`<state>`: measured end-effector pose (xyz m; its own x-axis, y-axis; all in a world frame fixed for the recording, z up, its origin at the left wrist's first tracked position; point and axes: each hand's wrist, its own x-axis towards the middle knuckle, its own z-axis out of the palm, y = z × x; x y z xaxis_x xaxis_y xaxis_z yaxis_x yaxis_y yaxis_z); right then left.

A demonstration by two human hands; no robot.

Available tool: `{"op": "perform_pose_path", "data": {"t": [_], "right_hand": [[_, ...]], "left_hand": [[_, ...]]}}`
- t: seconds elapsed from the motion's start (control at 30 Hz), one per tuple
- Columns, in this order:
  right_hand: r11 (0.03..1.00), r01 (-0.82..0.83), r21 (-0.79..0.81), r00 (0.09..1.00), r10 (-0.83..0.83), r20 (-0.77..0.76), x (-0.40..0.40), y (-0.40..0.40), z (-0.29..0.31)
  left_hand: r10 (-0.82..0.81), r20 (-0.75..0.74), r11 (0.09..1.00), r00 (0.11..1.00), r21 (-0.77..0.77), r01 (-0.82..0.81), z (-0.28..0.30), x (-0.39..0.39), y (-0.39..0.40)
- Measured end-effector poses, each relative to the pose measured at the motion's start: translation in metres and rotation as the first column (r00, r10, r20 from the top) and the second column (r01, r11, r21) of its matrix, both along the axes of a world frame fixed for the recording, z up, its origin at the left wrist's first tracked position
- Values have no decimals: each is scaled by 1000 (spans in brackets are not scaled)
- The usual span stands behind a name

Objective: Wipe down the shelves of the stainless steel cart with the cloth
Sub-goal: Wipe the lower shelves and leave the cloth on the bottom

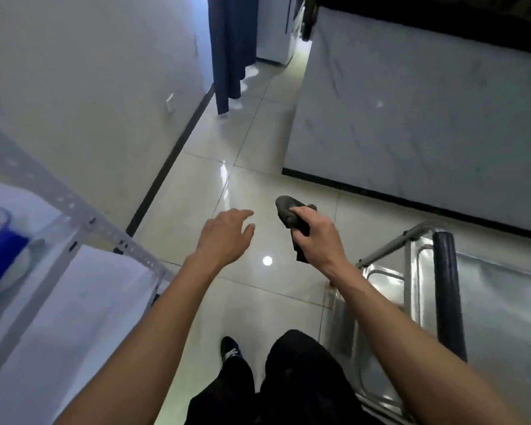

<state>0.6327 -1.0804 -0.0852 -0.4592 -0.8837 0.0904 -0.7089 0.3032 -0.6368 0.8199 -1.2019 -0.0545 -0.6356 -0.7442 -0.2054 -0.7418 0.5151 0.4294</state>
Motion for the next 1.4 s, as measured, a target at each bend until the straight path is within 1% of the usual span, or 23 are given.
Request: {"op": "perform_pose_path", "data": {"t": [0.2, 0.33, 0.43, 0.53, 0.7, 0.87, 0.97, 1.1, 1.2, 1.27, 1.4], "right_hand": [[982, 182, 47, 983, -183, 1, -66, -29, -16], [967, 244, 68, 969, -245, 9, -125, -57, -30], [957, 285, 61, 958, -286, 3, -170, -81, -29], [947, 315, 67, 949, -316, -4, -212, -104, -23], [922, 376, 91, 926, -377, -12, -277, -131, -18], [887, 455, 84, 890, -456, -2, -347, -152, -20], [847, 525, 78, 850, -527, 4, -388, -163, -17], [769, 630, 106, 772, -635, 16, -429, -166, -16], [706, 700, 111, 709, -705, 14, -456, -160, -16], [644, 757, 113, 645, -764, 33, -471, -154, -14], [506, 849, 150, 506, -861, 44, -500, -130, -16]], "left_hand": [[-192, -5, 981, 981, 7, 192, -9, -91, -54], [-294, 25, 955, 955, -28, 295, -13, -167, -89], [-363, 63, 929, 930, -56, 367, -10, -224, -115], [-397, 96, 910, 913, -84, 405, -9, -275, -141], [-462, 97, 877, 882, -98, 470, -9, -354, -176], [-548, 74, 833, 833, -46, 551, -18, -439, -212], [-596, 46, 802, 801, -16, 598, -29, -492, -238], [-695, -21, 718, 718, 15, 696, -39, -561, -264], [-766, -32, 641, 641, 25, 767, -39, -613, -267], [-812, -47, 582, 582, 25, 813, -35, -646, -258], [-902, -55, 428, 429, 27, 903, -33, -705, -226]]}}
